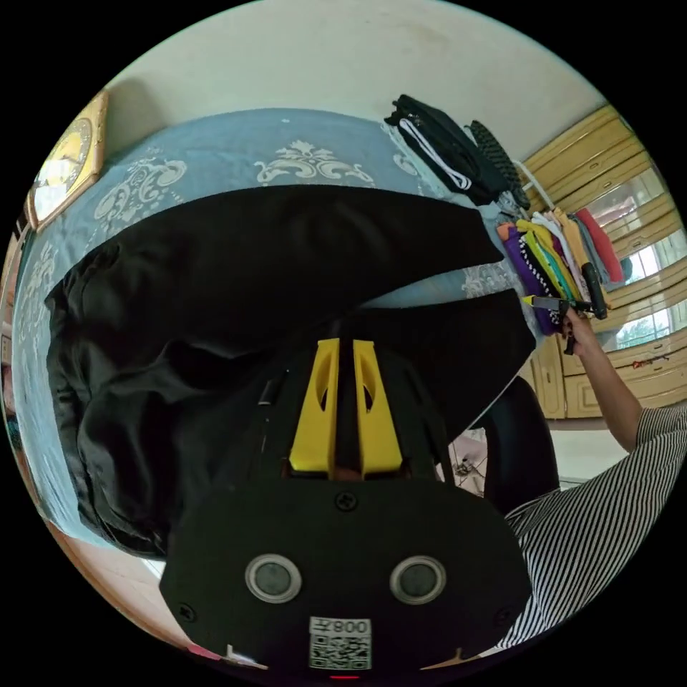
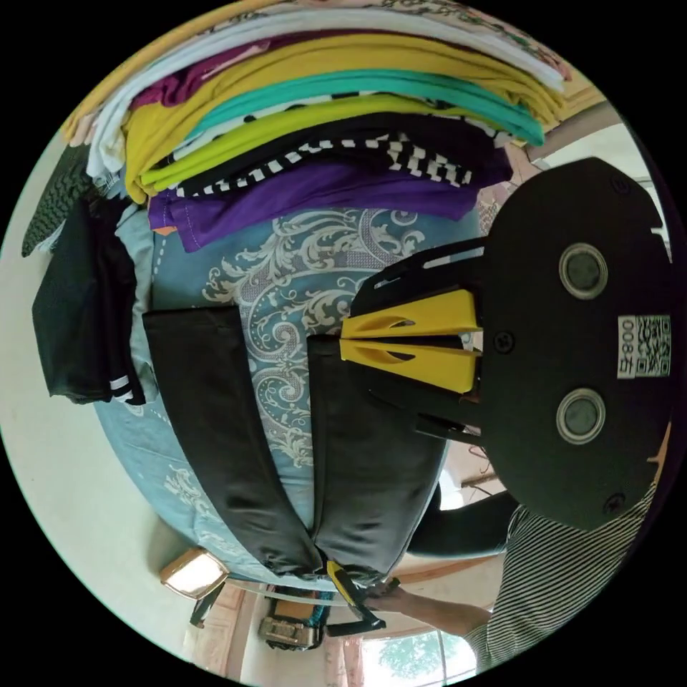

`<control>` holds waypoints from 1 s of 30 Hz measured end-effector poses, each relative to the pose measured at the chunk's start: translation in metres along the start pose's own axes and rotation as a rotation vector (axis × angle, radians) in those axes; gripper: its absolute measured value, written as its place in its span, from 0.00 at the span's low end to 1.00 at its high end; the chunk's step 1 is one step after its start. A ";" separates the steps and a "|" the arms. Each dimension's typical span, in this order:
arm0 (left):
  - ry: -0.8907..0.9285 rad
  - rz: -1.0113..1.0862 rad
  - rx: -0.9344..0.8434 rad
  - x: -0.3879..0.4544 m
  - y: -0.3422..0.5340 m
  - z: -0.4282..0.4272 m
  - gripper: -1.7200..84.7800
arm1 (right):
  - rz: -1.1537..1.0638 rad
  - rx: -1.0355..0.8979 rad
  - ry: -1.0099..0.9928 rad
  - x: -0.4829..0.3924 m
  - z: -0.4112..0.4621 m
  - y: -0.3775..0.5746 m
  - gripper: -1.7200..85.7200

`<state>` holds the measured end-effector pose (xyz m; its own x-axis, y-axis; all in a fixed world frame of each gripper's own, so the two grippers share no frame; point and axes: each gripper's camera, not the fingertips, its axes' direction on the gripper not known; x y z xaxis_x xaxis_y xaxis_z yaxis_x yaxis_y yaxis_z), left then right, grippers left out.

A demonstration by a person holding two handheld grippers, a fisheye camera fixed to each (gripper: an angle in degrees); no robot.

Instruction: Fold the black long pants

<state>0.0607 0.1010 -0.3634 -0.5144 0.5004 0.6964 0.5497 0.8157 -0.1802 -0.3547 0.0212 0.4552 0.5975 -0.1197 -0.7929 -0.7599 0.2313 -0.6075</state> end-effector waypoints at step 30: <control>-0.234 -0.572 0.245 -0.343 0.123 -0.027 0.14 | -0.829 0.000 0.069 -0.572 -0.146 -0.207 0.11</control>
<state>0.3225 0.0220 -0.6051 -0.8253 -0.0033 0.5647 -0.0038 1.0000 0.0004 -0.5764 -0.0990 1.0271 0.9465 -0.3101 -0.0896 -0.0806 0.0418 -0.9959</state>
